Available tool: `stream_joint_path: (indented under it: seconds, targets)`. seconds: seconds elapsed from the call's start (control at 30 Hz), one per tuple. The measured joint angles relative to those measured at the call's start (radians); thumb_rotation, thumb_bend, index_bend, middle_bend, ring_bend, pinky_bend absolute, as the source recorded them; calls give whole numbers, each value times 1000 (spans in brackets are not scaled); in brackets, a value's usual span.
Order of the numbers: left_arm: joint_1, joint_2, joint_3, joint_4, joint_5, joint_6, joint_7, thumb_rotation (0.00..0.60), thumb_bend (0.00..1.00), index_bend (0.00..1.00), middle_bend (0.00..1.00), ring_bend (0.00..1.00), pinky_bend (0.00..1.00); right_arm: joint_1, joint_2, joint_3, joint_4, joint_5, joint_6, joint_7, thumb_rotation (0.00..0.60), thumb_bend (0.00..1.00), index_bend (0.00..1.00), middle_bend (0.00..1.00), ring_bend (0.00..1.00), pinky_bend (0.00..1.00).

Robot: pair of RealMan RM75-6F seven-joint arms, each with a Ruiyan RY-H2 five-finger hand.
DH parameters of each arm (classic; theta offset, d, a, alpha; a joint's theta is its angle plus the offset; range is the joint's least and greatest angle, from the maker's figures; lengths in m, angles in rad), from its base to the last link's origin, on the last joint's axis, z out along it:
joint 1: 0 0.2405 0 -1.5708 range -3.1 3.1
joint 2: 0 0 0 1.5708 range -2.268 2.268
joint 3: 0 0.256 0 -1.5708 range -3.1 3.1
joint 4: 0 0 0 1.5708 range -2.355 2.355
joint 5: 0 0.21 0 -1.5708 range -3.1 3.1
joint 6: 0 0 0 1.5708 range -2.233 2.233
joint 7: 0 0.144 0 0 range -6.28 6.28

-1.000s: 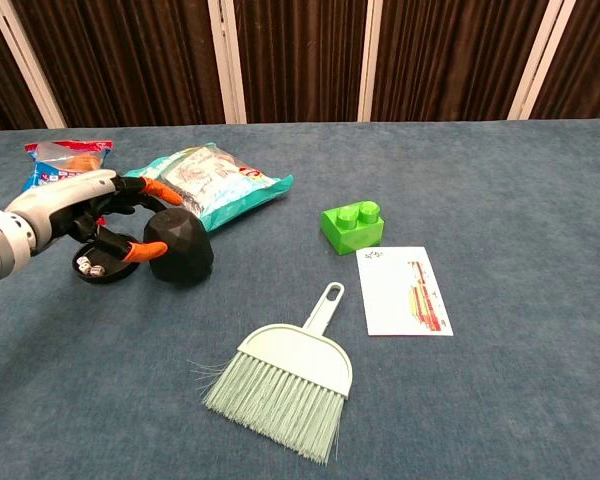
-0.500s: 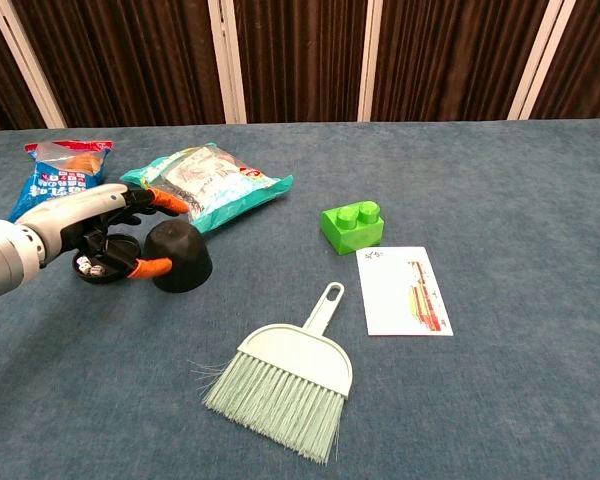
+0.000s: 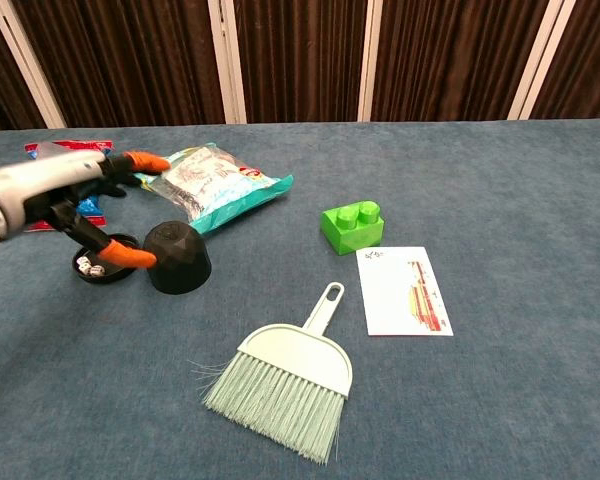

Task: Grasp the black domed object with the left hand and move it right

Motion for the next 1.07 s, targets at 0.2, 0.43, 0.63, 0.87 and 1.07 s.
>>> stream_joint_path:
  seconds: [0.2, 0.43, 0.63, 0.87, 1.07]
  targets:
    - [105, 162, 34, -183, 68, 189, 71, 600, 246, 149, 13, 0, 0, -8, -1, 6, 4, 2, 22, -2, 600, 221, 98, 75, 124, 36]
    - [314, 297, 95, -290, 159, 541, 134, 600, 265, 166, 57, 0, 0, -21, -29, 24, 34, -7, 86, -32, 600, 222, 98, 72, 124, 36]
    - [506, 369, 153, -301, 208, 765, 141, 600, 272, 178, 80, 0, 0, -31, -59, 39, 70, -30, 149, -64, 600, 222, 98, 69, 124, 36]
    - [573, 403, 178, -290, 213, 790, 105, 600, 274, 186, 89, 0, 0, -39, -78, 55, 94, -28, 174, -90, 600, 221, 98, 69, 124, 36]
    - [584, 425, 181, -278, 230, 763, 47, 600, 279, 195, 96, 0, 0, -50, -67, 58, 76, -34, 199, -96, 600, 221, 98, 69, 124, 36]
